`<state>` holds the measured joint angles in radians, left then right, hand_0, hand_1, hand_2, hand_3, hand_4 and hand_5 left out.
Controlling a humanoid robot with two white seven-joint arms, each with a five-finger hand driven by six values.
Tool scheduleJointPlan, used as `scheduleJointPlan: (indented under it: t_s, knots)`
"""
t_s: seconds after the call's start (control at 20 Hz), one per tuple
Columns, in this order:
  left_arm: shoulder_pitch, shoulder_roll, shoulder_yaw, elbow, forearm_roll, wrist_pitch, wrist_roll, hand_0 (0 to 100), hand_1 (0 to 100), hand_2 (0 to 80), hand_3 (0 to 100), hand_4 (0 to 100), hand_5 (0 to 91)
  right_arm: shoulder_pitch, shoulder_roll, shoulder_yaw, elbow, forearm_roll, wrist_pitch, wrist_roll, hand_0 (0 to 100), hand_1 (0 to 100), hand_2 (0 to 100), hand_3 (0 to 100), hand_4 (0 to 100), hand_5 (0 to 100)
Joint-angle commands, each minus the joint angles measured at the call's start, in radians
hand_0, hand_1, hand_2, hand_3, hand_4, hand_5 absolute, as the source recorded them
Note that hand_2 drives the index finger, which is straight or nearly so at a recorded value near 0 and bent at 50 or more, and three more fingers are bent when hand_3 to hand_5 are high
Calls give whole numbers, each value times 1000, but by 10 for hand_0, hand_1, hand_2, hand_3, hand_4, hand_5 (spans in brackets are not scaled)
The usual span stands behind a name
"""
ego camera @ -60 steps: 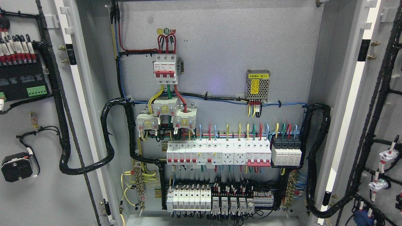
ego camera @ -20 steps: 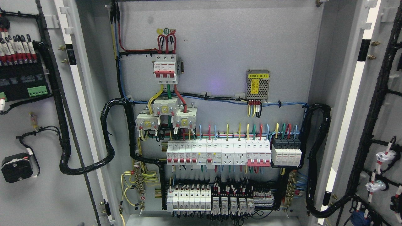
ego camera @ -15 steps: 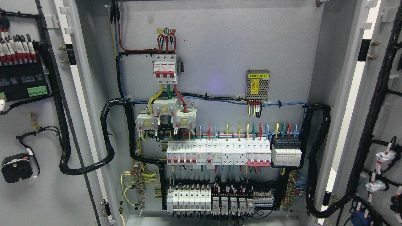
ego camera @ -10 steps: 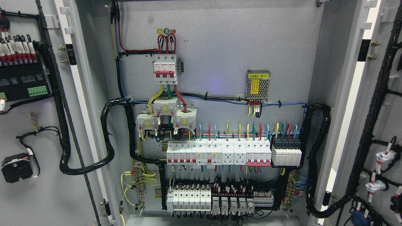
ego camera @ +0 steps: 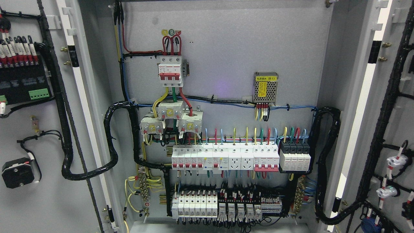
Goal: Open door with both hands
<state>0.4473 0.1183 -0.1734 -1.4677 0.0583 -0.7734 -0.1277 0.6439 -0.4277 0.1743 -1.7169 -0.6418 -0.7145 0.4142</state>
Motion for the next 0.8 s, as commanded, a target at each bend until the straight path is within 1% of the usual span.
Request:
scheduleJointPlan:
  t_s: [0.0, 0.15, 0.25, 0.35, 0.45, 0.55, 0.65, 0.75]
  knots:
    - [59, -26, -20, 138, -2, -69, -6, 0, 0, 0, 0, 0, 0, 147, 17, 103, 140, 11, -48, 1, 383, 0, 0, 0, 0, 0]
    - [73, -23, -20, 193, -2, -17, -6, 0, 0, 0, 0, 0, 0, 194, 21, 109, 221, 13, -95, 2, 383, 0, 0, 0, 0, 0]
    - [85, -16, -18, 231, -3, 41, -6, 0, 0, 0, 0, 0, 0, 207, 24, 142, 296, 13, -138, 2, 383, 0, 0, 0, 0, 0]
    - [93, -12, -8, 274, -3, 127, -7, 0, 0, 0, 0, 0, 0, 236, 27, 177, 359, 13, -192, 2, 383, 0, 0, 0, 0, 0]
    - [93, -12, 11, 326, -2, 202, -7, 0, 0, 0, 0, 0, 0, 247, 29, 221, 439, 13, -218, 2, 383, 0, 0, 0, 0, 0]
    - [93, -12, 29, 368, 0, 213, -7, 0, 0, 0, 0, 0, 0, 241, 36, 246, 517, 13, -217, 2, 383, 0, 0, 0, 0, 0]
    - [93, -12, 48, 421, -2, 215, -7, 0, 0, 0, 0, 0, 0, 217, 66, 257, 629, 14, -217, 2, 383, 0, 0, 0, 0, 0]
    - [91, -12, 49, 498, -8, 215, -7, 0, 0, 0, 0, 0, 0, 169, 89, 269, 747, 27, -215, 2, 383, 0, 0, 0, 0, 0]
